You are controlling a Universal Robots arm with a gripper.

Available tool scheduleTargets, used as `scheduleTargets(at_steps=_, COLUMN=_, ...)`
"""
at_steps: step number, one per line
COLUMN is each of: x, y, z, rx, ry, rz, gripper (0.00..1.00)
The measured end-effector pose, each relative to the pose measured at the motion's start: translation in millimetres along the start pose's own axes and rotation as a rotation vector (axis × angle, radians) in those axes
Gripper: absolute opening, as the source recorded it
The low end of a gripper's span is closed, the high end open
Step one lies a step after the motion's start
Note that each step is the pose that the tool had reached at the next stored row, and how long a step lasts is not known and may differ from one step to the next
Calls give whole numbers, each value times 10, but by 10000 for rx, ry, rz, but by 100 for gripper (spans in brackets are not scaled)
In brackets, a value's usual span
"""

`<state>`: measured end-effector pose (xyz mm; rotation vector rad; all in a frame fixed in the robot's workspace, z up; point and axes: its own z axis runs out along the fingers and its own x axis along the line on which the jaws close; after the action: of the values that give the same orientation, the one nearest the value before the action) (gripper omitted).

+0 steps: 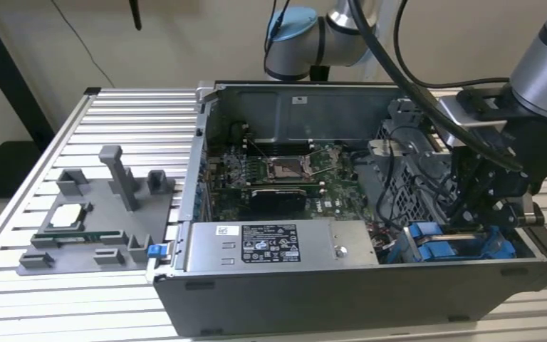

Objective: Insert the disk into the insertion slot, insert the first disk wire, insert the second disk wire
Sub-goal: 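Insert the second disk wire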

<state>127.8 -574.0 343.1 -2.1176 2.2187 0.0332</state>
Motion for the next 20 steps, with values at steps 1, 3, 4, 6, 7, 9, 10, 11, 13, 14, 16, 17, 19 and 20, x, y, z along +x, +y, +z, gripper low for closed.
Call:
scheduleTargets(at_steps=1, x=0, y=0, z=-1, rx=0, ry=2, rz=0, gripper=0)
scheduleTargets(at_steps=3, x=-5, y=0, z=-4, rx=8, ry=7, rz=-2, gripper=0)
scheduleTargets(at_steps=4, x=-8, y=0, z=-4, rx=15, ry=7, rz=-2, gripper=0)
scheduleTargets(at_steps=6, x=-9, y=0, z=-3, rx=31, ry=5, rz=-2, gripper=0)
scheduleTargets(at_steps=7, x=-9, y=0, z=-2, rx=38, ry=4, rz=-3, gripper=0)
scheduleTargets(at_steps=9, x=-9, y=1, z=3, rx=47, ry=3, rz=-3, gripper=0)
scheduleTargets(at_steps=10, x=-9, y=1, z=5, rx=52, ry=4, rz=-3, gripper=0)
scheduleTargets(at_steps=11, x=-9, y=1, z=8, rx=58, ry=2, rz=-4, gripper=0)
scheduleTargets(at_steps=13, x=-9, y=1, z=16, rx=70, ry=1, rz=-5, gripper=0)
scheduleTargets(at_steps=14, x=-8, y=1, z=22, rx=73, ry=1, rz=-5, gripper=0)
scheduleTargets(at_steps=16, x=-6, y=2, z=44, rx=76, ry=1, rz=-5, gripper=0)
scheduleTargets(at_steps=17, x=-5, y=3, z=61, rx=77, ry=6, rz=-5, gripper=0)
scheduleTargets(at_steps=19, x=-3, y=4, z=86, rx=78, ry=25, rz=-5, gripper=0)
scheduleTargets(at_steps=20, x=-2, y=4, z=95, rx=78, ry=23, rz=-6, gripper=0)
